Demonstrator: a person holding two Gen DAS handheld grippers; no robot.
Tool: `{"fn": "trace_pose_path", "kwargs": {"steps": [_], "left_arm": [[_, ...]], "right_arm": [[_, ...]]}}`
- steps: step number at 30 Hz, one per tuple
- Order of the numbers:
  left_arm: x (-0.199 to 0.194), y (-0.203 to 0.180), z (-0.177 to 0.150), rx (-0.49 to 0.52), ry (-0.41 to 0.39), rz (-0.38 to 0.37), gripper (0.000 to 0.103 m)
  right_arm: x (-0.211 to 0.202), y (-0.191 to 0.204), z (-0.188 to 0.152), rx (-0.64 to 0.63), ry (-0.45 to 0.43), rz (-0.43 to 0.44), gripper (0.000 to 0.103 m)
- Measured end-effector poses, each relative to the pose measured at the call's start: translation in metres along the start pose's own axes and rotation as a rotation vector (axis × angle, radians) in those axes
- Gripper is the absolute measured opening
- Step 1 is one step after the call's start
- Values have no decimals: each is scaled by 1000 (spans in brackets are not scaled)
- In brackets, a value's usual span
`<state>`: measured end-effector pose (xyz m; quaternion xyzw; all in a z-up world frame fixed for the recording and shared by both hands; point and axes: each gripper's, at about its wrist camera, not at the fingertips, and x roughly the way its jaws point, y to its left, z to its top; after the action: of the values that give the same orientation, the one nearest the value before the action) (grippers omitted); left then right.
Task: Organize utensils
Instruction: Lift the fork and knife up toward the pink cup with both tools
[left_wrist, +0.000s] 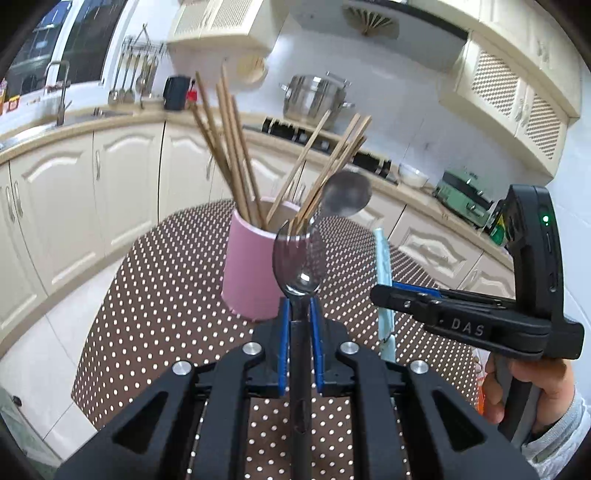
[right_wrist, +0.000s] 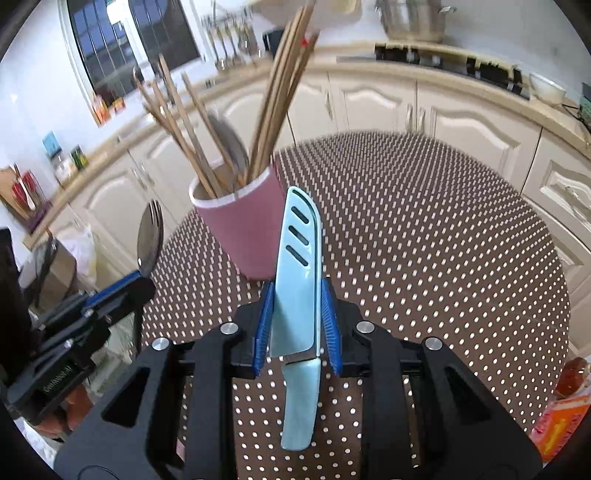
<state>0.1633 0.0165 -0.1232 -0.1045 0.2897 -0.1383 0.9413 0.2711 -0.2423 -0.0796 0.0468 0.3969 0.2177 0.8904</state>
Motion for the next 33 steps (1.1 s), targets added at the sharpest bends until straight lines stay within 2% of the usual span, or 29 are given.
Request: {"fn": "trace_pose_path", "kwargs": {"steps": [7, 15, 21, 24, 33], "left_arm": [[-8, -16, 6, 18, -105, -38, 10], [-13, -19, 17, 25, -197, -40, 10], [-19, -15, 31, 10, -277, -46, 10], [-23, -15, 41, 7, -334, -46, 10], [-18, -9, 71, -14, -429, -45, 11]], "right_arm": [[-34, -19, -12, 36, -133, 60, 26], [-44, -7, -1, 49, -204, 101, 25], [-60, -1, 15, 26, -285, 126, 25], [-70, 9, 24, 7, -326, 147, 25], [-75, 46, 67, -81, -405, 178, 26]]}}
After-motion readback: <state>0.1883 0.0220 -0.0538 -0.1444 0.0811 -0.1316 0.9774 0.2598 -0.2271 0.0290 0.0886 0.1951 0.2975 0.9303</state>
